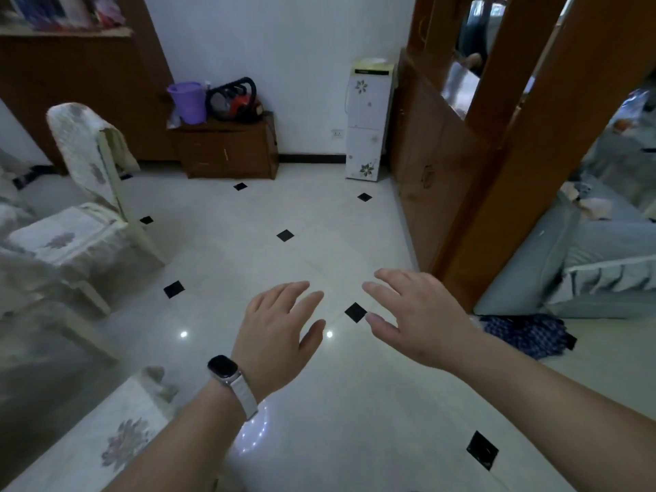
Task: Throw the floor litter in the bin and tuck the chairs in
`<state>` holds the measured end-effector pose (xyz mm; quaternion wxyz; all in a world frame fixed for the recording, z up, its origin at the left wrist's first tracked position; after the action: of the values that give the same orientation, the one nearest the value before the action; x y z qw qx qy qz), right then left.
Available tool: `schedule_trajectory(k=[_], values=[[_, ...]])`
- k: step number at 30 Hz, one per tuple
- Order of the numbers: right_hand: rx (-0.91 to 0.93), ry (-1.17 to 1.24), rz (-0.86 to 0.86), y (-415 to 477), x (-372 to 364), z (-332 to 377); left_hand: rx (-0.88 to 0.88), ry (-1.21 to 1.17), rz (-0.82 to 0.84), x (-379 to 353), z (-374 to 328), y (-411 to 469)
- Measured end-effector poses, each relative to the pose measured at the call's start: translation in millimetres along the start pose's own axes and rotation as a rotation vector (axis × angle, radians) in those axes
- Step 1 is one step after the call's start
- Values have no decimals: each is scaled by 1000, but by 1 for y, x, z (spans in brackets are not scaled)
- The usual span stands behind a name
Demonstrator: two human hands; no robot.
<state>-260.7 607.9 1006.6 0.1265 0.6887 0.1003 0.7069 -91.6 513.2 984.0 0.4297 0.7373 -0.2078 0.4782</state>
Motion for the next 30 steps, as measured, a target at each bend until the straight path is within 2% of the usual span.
schedule_trajectory(k=[5, 9, 19, 25, 30], values=[[-8, 47, -50, 53, -25, -58, -12, 24, 18, -34, 12, 70], [13, 78, -63, 106, -45, -110, -18, 137, 70, -58, 21, 138], [115, 128, -78, 246, -76, -239, 117, 272, 50, -97, 52, 297], [219, 192, -147, 309, -86, -251, 234, 316, 87, -106, 90, 328], [248, 224, -138, 363, -108, -254, 225, 349, 68, -116, 126, 361]])
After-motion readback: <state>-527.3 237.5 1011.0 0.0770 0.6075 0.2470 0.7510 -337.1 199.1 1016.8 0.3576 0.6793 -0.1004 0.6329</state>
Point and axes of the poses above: each hand's wrist, its own y-axis towards the middle knuckle, its own x-axis out of the back of the hand, z = x × y, the point moved 7 cm from there along y, towards the middle knuckle, and after that the axes turned 1 degree about x, right-handed, at the moved point
